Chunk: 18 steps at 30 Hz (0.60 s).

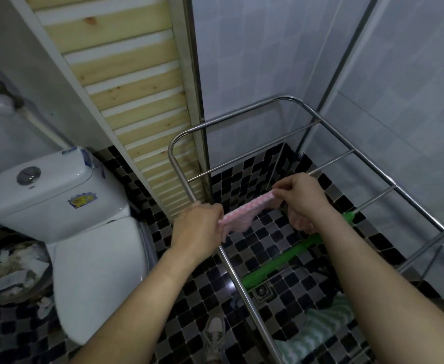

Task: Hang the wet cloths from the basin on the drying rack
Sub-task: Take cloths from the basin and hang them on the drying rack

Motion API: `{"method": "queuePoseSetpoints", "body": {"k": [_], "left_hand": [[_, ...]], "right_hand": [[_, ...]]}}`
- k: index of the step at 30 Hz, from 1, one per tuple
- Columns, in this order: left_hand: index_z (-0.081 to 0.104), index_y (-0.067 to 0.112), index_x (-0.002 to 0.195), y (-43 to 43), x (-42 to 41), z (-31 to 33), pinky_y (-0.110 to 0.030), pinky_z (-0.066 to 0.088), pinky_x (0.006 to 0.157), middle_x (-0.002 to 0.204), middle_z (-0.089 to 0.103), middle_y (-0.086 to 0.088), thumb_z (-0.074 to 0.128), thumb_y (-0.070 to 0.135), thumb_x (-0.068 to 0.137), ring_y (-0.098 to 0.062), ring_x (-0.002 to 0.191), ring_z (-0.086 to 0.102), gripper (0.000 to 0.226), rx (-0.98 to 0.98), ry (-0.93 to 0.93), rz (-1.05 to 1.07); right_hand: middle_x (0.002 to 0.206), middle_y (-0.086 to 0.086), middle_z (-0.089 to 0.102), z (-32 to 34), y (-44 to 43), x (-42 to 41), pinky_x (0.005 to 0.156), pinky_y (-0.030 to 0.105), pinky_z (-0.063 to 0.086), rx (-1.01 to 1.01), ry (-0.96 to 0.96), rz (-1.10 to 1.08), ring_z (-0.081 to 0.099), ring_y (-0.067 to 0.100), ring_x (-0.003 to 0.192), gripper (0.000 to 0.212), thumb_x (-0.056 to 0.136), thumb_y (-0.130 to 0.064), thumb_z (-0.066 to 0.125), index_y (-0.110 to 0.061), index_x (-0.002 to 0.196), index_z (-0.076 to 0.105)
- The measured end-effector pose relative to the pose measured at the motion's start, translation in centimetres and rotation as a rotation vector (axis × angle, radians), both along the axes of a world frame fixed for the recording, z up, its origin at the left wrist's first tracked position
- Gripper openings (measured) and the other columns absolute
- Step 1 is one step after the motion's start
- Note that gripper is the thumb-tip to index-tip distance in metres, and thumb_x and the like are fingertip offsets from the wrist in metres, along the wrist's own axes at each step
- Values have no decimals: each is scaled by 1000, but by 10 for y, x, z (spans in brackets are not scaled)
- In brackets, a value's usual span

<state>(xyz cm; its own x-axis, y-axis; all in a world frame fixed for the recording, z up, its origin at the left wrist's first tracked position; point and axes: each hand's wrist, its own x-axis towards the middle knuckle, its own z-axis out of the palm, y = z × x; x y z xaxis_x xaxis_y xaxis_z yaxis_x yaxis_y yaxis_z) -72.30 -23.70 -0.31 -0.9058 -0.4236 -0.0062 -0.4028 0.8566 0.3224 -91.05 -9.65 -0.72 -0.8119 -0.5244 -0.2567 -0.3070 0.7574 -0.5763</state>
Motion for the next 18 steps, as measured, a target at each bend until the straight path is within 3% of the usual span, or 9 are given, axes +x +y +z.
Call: {"method": "queuePoseSetpoints", "body": {"k": [5,7,10,12,14,16,18], "left_hand": [[60,22,97,6,-3,2,-27,36,67,91,63,3,59,29,89,-17,95,51,10,27,-33,73],[61,23,100,6,-2,5,-26,37,68,94,63,3,60,32,90,-16,98,52,14,30,-56,87],[63,24,108,8,2,12,-21,36,73,103,63,7,58,34,92,-10,98,52,20,77,5,97],[67,23,106,11,4,26,-15,37,71,99,66,11,55,32,95,-6,87,57,18,288,98,113],[71,22,96,18,4,42,-12,44,66,91,70,9,52,32,97,-9,81,64,22,715,203,158],[71,21,99,26,5,61,-16,50,73,97,73,4,49,41,95,-9,91,68,30,1119,285,154],[66,19,113,30,2,72,-24,54,82,107,73,2,47,54,87,-11,99,69,48,1328,272,98]], "right_hand": [[110,1,72,7,-6,9,91,40,53,75,86,-6,65,20,102,19,93,-27,60,-19,106,73],[101,-2,70,18,-4,13,80,33,52,84,117,6,63,17,92,20,94,-32,59,-19,102,71],[84,-4,64,55,6,17,59,24,39,-41,69,-12,57,14,77,17,93,-31,60,-18,82,62],[80,-2,62,86,16,24,57,24,38,-212,-57,-49,56,14,72,16,91,-30,63,-15,84,64],[76,0,59,111,25,34,56,25,37,-399,-279,-55,50,14,64,16,89,-28,67,-12,89,65],[75,3,55,125,30,44,56,28,36,-600,-532,-31,47,15,61,12,86,-19,69,-10,92,63],[77,6,55,130,31,51,59,28,39,-745,-736,25,50,16,63,20,79,-15,74,-10,95,62]]}}
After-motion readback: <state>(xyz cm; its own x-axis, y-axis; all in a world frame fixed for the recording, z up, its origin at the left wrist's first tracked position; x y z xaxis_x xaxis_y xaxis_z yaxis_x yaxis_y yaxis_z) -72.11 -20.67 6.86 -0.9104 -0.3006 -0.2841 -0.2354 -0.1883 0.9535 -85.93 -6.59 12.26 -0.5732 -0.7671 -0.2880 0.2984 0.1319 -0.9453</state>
